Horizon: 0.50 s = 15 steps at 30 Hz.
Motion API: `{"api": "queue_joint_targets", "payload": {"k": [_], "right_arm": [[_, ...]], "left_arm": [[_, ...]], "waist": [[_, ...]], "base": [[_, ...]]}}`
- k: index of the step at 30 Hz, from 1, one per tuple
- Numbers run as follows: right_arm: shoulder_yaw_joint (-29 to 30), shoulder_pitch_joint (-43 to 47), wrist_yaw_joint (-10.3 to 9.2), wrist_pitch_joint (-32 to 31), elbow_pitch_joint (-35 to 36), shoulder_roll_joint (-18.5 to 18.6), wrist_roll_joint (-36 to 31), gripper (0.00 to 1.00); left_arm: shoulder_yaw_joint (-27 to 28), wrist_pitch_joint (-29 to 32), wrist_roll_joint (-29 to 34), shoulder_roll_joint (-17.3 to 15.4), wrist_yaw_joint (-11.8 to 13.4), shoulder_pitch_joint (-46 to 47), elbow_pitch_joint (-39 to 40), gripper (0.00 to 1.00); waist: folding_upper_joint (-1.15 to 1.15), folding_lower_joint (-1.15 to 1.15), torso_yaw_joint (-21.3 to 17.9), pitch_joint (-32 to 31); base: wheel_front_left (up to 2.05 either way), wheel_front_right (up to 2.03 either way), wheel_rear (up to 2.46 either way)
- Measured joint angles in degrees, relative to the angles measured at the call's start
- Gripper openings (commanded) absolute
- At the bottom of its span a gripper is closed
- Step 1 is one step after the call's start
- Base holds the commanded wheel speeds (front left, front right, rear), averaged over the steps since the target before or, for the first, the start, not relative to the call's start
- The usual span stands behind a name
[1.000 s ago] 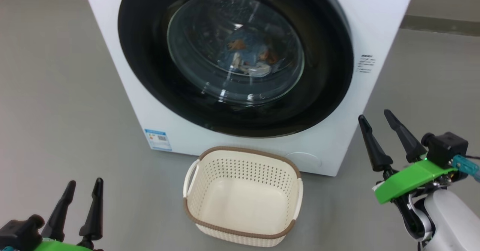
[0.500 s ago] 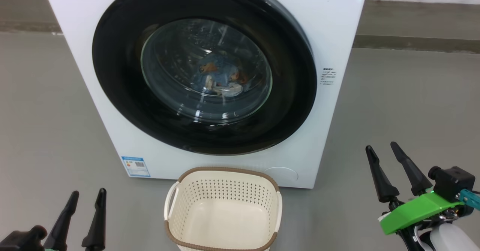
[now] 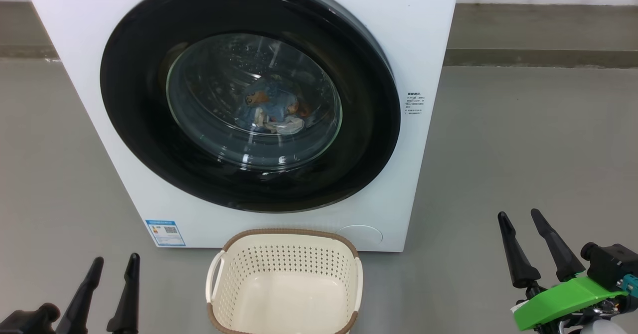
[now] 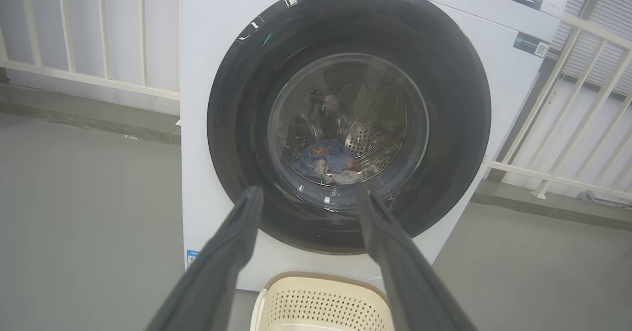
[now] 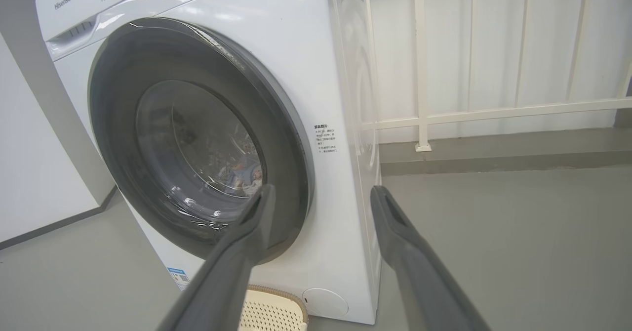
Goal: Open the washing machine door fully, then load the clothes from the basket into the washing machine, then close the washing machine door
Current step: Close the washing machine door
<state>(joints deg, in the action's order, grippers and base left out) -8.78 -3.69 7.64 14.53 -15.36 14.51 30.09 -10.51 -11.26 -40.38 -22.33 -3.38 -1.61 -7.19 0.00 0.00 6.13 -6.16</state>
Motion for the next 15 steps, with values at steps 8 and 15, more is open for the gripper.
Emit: {"api": "queue_joint_targets", "payload": {"k": [8, 15], "right_arm": [[0.1, 0.6, 0.0, 0.0, 0.1, -0.5, -0.1, 1.0], [0.1, 0.6, 0.0, 0.0, 0.1, -0.6, -0.1, 1.0]], "left_arm": [[-0.5, 0.0, 0.0, 0.0, 0.0, 0.0, 0.0, 1.0], [-0.7, 0.2, 0.0, -0.1, 0.0, 0.0, 0.0, 1.0]], "waist": [[0.0, 0.0, -0.2, 0.3], [0.0, 0.0, 0.0, 0.5]], "base": [[0.0, 0.0, 0.0], [0.0, 0.0, 0.0]]}}
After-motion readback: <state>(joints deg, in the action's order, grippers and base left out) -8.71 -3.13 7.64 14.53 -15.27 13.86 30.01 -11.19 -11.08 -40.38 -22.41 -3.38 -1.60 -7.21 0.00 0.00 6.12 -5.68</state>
